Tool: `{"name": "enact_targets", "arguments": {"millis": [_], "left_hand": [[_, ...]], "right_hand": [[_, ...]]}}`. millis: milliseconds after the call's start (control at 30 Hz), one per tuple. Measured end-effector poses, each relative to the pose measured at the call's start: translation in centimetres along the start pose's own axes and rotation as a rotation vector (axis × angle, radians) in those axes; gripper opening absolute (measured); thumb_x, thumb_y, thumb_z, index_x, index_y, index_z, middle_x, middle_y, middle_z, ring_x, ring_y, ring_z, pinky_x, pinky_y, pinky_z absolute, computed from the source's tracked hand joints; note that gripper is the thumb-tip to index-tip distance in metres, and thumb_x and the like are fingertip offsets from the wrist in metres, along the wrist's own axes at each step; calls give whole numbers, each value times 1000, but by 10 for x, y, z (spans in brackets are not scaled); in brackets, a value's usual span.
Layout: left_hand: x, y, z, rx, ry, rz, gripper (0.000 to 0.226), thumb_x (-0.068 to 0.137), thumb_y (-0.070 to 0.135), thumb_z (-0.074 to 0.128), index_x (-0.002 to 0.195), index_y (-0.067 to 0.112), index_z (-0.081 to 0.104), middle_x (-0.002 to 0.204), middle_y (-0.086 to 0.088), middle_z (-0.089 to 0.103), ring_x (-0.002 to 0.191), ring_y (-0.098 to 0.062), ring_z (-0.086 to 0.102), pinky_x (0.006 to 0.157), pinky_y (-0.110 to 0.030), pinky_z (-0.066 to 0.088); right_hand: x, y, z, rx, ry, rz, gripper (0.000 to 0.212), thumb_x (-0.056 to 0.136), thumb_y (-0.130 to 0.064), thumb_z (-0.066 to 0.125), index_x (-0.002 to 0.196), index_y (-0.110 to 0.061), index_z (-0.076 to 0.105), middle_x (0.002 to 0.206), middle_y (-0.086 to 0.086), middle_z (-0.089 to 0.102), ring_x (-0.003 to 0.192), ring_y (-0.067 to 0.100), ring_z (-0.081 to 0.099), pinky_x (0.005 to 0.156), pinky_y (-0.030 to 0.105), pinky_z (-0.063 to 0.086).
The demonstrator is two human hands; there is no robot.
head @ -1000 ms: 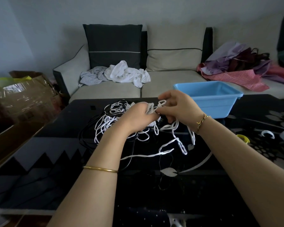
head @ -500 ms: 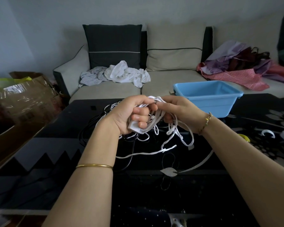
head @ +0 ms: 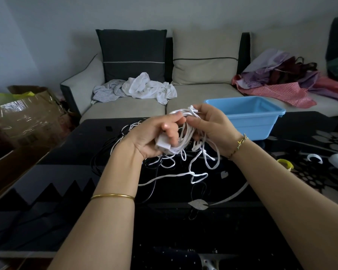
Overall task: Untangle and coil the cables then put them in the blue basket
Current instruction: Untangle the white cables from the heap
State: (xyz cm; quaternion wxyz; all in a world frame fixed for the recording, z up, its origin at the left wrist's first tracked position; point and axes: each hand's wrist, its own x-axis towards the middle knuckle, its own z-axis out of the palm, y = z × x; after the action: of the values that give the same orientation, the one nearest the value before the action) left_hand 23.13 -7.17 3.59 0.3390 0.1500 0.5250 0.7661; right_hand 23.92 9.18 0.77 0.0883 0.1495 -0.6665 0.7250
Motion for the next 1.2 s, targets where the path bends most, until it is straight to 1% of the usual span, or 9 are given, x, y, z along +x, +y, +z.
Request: {"name": "enact_targets", "arguments": {"millis": [133,333,500,700,833,967,1033,1100,1200], "left_hand": [[3,0,-3,-120,-89,-27,37,86,46,46,83,10,50,32,10,30,24,-4,31,30,-14,32],[2,2,-7,-85,86,-38,32,99,30,40,74,10,48,30,9,25,23,-5,25,29,-14,30],[-1,5,-10,4,157,-47,32,99,28,42,72,12,46,31,10,24,24,-4,24,30,-13,29],[-14,17,-15,-30,99,15,27,93,25,46,68,14,46,29,7,26,23,-3,25,29,-14,30],[-19,20,-19,-45,162,83,32,98,26,42,68,15,45,30,7,26,23,-4,26,30,-14,30],[-15,21,-15,-123,191,160,34,99,27,40,68,15,46,30,7,27,25,-5,26,31,-15,31],[-12,22,-12,-112,219,174,34,99,27,40,68,15,46,31,7,26,25,-5,25,32,-15,30],[-9,22,-10,-21,249,154,34,100,27,40,68,15,44,31,8,26,25,-5,25,33,-14,29],[-6,19,-9,89,271,90,34,99,27,41,68,15,44,31,9,27,25,-4,25,33,-13,29]], "right_hand": [[-1,-1,0,9,36,-10,13,87,-2,58,91,-13,56,67,-2,62,52,11,50,46,20,39],[-4,5,-13,-52,57,159,4,84,-6,63,86,-2,64,63,4,67,51,10,60,52,18,53],[-2,11,-21,-43,217,223,11,88,-9,62,81,-2,64,64,10,69,58,20,67,60,33,59],[-5,23,-53,197,517,449,22,92,-2,53,70,-3,51,35,1,47,34,14,56,37,33,53],[-15,39,-69,-187,424,698,28,90,2,54,64,-4,47,31,5,42,24,15,45,31,26,46],[-13,51,-65,-588,259,892,30,88,6,49,60,0,56,30,5,36,21,16,35,44,24,44],[-8,56,-63,-690,225,888,31,88,6,48,59,-1,57,30,5,39,20,16,37,41,22,43],[-7,56,-60,-696,227,859,21,90,3,50,72,-1,61,37,9,47,25,17,45,37,21,44],[-7,49,-59,-676,204,731,23,89,2,47,93,-15,62,61,6,53,49,16,51,44,19,44]]}}
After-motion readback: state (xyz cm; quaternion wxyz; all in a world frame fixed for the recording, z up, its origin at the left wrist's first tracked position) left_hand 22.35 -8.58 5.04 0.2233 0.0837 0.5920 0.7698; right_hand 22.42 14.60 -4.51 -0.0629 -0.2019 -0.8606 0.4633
